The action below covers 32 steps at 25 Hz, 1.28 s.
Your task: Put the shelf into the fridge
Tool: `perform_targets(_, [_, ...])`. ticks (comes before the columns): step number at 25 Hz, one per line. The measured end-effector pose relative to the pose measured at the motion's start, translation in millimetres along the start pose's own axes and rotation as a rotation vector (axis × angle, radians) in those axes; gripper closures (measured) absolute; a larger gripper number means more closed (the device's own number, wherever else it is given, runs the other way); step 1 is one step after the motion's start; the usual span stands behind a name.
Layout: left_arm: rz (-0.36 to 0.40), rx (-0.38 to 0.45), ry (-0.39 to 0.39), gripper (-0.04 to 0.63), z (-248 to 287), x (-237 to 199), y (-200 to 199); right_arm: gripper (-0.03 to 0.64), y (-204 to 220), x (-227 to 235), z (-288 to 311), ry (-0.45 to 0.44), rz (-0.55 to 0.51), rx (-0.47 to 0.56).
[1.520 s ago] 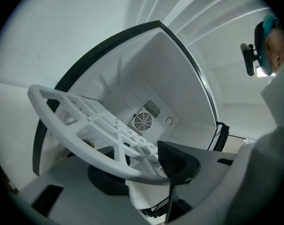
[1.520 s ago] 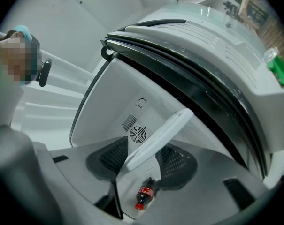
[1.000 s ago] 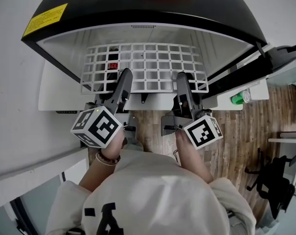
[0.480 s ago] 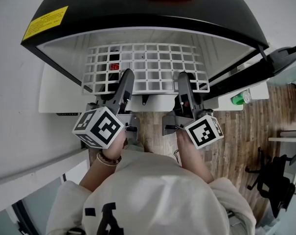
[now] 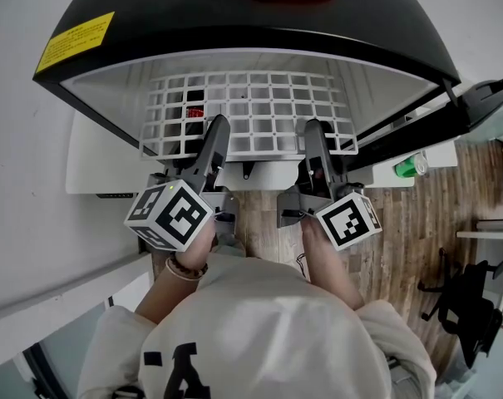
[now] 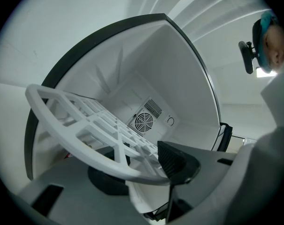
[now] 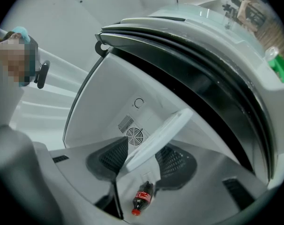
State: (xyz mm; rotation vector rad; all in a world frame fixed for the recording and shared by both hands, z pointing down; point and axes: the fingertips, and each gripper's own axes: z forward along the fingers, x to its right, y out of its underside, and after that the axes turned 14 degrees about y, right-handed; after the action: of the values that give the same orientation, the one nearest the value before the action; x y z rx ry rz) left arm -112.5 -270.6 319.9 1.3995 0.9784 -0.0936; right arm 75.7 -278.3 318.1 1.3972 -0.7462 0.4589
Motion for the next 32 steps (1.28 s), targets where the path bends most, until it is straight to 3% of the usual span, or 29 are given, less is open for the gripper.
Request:
perform_targets(14, [0.004,0.004,0.010,0.419,6,-4,-2,0.424,0,5,8,0.032,0.002,0.004])
perform_targets(19, [0.005,-0.001,0.025,0.419,10,-6,-3,0.424,-2,-3,13,-0.017,0.001,0.028])
perform_targets(32, [0.033,0.020,0.027,0.410,10,-7,-3,0.423,-1,5,13,0.010,-0.003,0.034])
